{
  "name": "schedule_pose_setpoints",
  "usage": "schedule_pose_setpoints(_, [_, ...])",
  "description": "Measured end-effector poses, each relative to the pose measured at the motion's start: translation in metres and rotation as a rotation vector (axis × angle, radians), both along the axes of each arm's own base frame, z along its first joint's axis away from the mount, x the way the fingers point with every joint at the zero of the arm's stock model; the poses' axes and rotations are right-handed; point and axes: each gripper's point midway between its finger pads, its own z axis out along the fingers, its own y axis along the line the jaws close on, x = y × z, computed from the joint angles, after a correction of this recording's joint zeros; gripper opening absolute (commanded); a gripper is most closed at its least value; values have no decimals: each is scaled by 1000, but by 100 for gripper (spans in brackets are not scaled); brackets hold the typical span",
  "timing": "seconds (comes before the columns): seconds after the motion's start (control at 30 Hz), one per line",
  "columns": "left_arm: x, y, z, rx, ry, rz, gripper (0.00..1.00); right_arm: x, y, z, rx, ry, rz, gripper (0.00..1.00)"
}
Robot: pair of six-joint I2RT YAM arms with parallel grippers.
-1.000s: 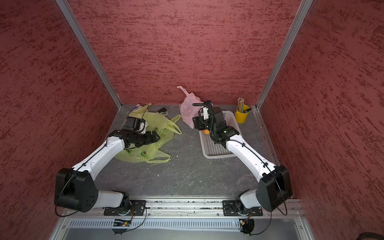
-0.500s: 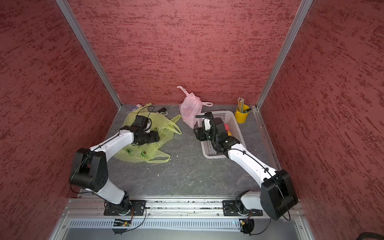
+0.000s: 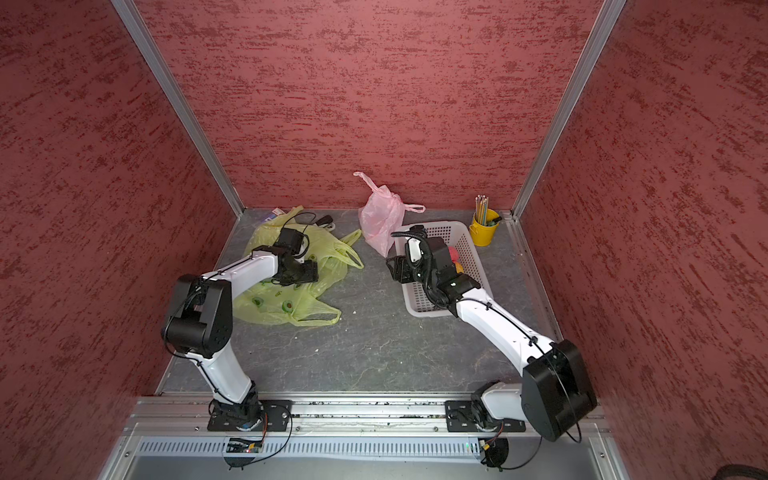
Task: Place the peach into a plastic bag & tie a knot
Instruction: Pick up the plastic bag at the center of the board.
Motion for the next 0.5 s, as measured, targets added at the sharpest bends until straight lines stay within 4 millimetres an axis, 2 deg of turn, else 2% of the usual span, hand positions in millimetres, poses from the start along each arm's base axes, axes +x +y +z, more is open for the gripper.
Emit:
schedule_pose_setpoints(0.17, [1,5,-2,11,1,7,57,-2,-2,6,6,-14,-2,66])
schedule_pose_setpoints(0.5, [2,11,-5,-18,10,15,16,-3,-4,0,-1,-3,-7,65])
